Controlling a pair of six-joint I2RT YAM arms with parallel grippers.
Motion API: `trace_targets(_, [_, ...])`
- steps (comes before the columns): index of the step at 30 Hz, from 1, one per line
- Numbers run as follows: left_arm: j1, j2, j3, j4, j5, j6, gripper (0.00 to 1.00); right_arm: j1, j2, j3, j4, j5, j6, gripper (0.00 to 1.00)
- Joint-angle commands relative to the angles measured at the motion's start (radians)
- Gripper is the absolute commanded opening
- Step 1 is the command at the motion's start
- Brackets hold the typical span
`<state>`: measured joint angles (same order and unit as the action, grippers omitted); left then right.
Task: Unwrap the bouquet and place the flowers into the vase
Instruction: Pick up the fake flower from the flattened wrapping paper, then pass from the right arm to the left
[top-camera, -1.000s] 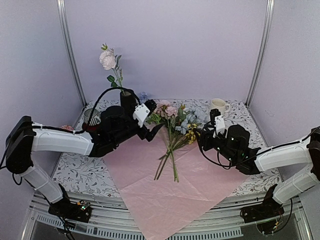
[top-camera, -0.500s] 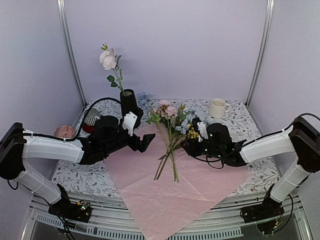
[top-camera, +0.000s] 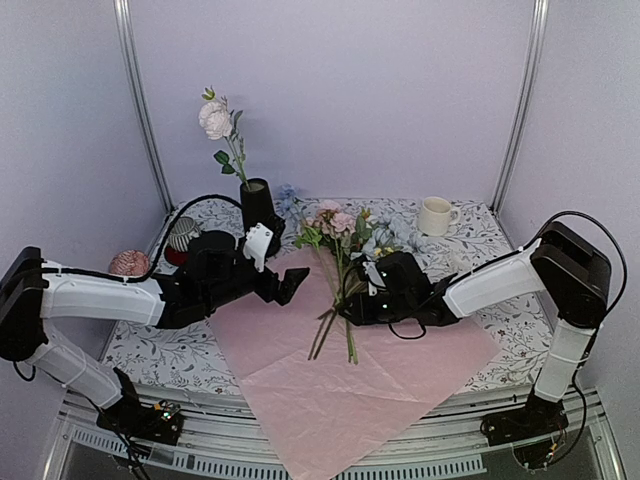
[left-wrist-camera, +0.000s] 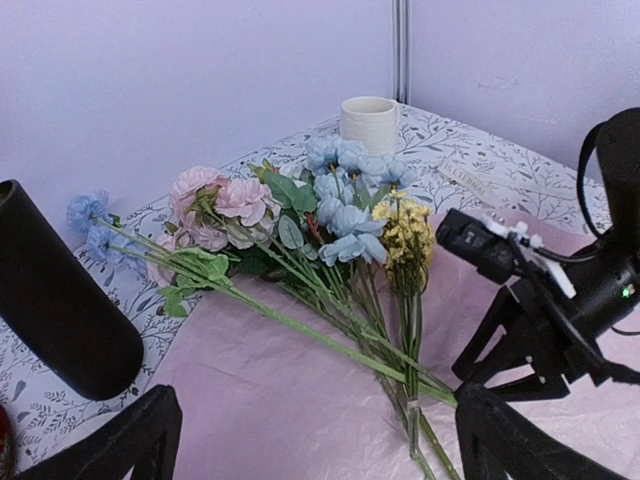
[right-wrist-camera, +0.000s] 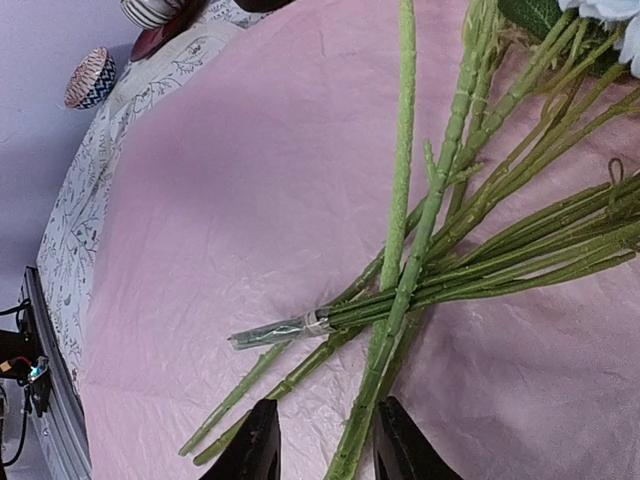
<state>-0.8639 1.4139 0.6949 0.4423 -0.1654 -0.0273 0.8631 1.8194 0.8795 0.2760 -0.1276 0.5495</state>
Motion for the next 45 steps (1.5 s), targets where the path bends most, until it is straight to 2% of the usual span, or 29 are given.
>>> trace_targets(1, [-0.003,-0.032,-0.008,0.009,0.002,0.018,0.98,0.004,0.050,0.051,-0.052,-0.014,0.019,0.33])
trace_targets(13, [-0.004,-0.036,-0.006,0.001,0.017,0.032,0.98,0.004,0.109,0.095,-0.074,0.001,0.033,0.28])
trace_targets(14, [-0.003,-0.033,-0.005,-0.002,0.014,0.032,0.98,0.004,0.113,0.099,-0.075,0.000,0.034,0.27])
trace_targets(17, [-0.003,-0.025,0.001,-0.014,0.014,0.033,0.98,0.004,0.111,0.106,-0.077,0.002,0.037,0.16])
trace_targets(21, [-0.004,-0.023,0.005,-0.020,0.017,0.028,0.98,0.004,0.046,0.076,-0.061,0.047,0.044,0.13])
trace_targets(24, [-0.003,-0.025,0.008,-0.023,0.001,0.010,0.98,0.004,-0.015,0.051,-0.052,0.087,0.043,0.04])
trace_targets(30, [-0.003,-0.024,0.024,-0.041,0.003,-0.039,0.98,0.005,-0.120,-0.003,-0.027,0.135,0.041,0.05])
trace_targets(33, [-0.003,-0.028,0.022,-0.028,0.008,-0.096,0.98,0.004,-0.162,-0.037,0.012,0.135,0.040,0.05])
trace_targets(37, [0.004,-0.030,0.019,0.016,0.051,-0.245,0.98,0.004,-0.245,-0.132,0.134,0.120,0.037,0.05])
trace_targets(42, [0.025,-0.020,0.042,0.088,0.189,-0.430,0.98,0.020,-0.363,-0.254,0.330,0.075,-0.028,0.04])
trace_targets(45, [0.049,-0.021,0.040,0.190,0.302,-0.505,0.98,0.055,-0.438,-0.313,0.440,0.065,-0.107,0.04])
